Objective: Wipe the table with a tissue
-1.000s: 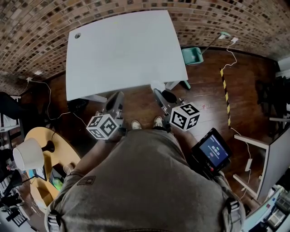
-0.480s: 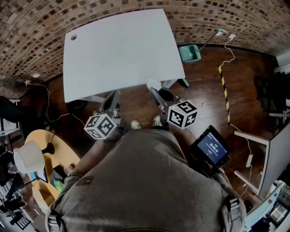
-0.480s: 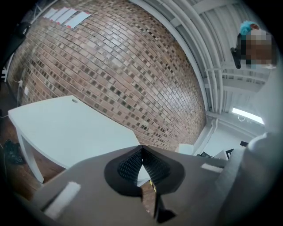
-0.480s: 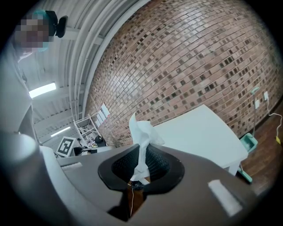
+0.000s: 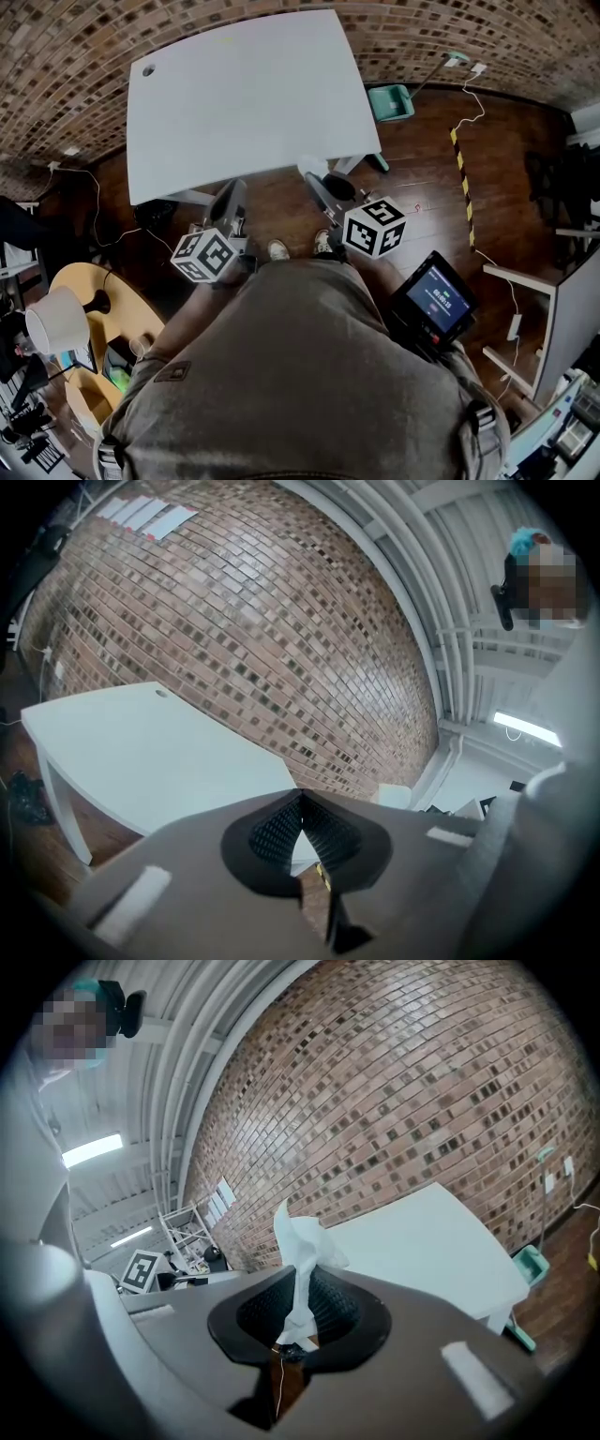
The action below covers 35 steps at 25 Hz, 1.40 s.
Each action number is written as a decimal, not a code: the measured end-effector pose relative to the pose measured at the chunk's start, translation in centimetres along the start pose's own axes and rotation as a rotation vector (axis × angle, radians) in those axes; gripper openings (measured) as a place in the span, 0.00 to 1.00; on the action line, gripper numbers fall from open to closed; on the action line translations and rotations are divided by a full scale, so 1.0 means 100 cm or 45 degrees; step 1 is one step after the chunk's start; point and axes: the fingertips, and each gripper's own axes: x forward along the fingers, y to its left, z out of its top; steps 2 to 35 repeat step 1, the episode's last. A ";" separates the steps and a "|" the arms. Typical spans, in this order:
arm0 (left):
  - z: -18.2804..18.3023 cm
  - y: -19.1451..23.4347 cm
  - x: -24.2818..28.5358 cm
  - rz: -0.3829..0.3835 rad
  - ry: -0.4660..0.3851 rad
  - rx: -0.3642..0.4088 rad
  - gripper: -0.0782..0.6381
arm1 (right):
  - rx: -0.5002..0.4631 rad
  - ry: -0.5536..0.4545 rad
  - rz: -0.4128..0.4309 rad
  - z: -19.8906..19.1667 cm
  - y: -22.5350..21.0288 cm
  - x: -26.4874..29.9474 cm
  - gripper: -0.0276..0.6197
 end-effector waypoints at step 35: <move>0.000 0.000 0.000 0.000 -0.002 0.000 0.11 | -0.002 0.000 0.002 0.000 0.000 0.000 0.12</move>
